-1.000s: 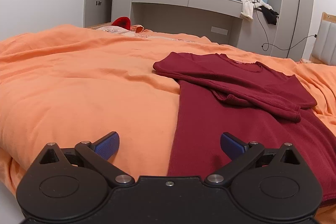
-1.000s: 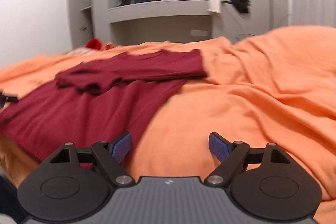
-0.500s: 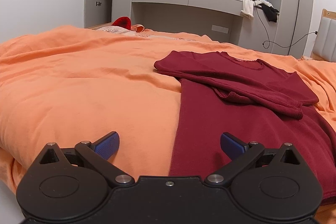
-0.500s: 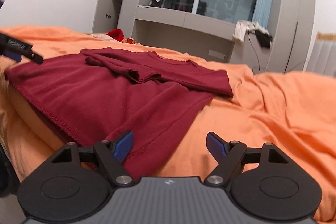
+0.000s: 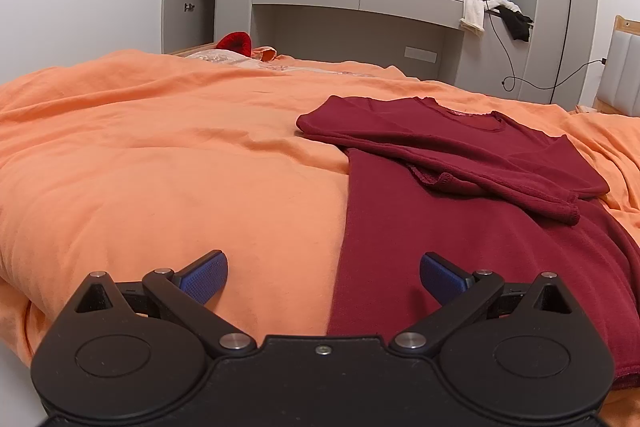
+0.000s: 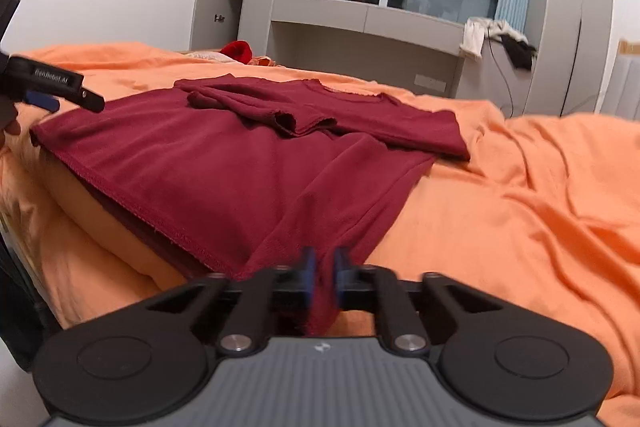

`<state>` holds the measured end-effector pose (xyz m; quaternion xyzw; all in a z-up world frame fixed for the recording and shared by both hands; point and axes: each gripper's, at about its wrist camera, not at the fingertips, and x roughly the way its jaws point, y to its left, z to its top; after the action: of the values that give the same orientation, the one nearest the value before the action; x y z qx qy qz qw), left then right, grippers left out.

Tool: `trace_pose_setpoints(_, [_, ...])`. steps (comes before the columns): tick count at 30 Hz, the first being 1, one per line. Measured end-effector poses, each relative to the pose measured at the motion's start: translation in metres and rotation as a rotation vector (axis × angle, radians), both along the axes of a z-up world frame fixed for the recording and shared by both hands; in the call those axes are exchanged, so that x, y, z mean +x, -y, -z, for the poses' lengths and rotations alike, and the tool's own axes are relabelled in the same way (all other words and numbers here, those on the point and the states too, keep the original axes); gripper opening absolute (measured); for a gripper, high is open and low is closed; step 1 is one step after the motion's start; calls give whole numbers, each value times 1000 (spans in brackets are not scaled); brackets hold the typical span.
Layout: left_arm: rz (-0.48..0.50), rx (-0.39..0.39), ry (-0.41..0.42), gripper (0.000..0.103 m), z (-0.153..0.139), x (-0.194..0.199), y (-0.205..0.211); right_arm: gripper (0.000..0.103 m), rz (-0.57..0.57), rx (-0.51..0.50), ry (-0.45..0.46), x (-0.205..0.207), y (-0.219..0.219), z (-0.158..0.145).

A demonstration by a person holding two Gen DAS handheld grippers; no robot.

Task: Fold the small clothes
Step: 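Move the right tool to the sweater's hem and grasp it, then grasp the hem with the left tool while the right tool lifts the hem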

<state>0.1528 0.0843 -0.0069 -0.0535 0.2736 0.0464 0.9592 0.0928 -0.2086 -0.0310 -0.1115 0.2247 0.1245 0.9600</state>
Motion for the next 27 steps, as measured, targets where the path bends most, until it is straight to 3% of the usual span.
trace_pose_setpoints(9, [1,7,-17,102,4,-1,-3,2,138,146,-16,-13,51,-14])
trace_pose_setpoints(13, [-4,35,-30,102,5,0,2,3,127,93,-48,-7,45,-4])
trace_pose_setpoints(21, [6,73,-42,102,9,-8,4,5,121,92,-54,-11,44,-3])
trace_pose_setpoints(22, [4,75,-43,102,9,-9,4,6,116,104,-53,-13,45,-3])
trace_pose_setpoints(24, [-1,79,-43,102,9,-10,5,23,119,121,-50,-15,48,-4])
trace_pose_setpoints(27, [2,76,-27,89,7,-15,6,35,133,145,-40,-17,52,-5])
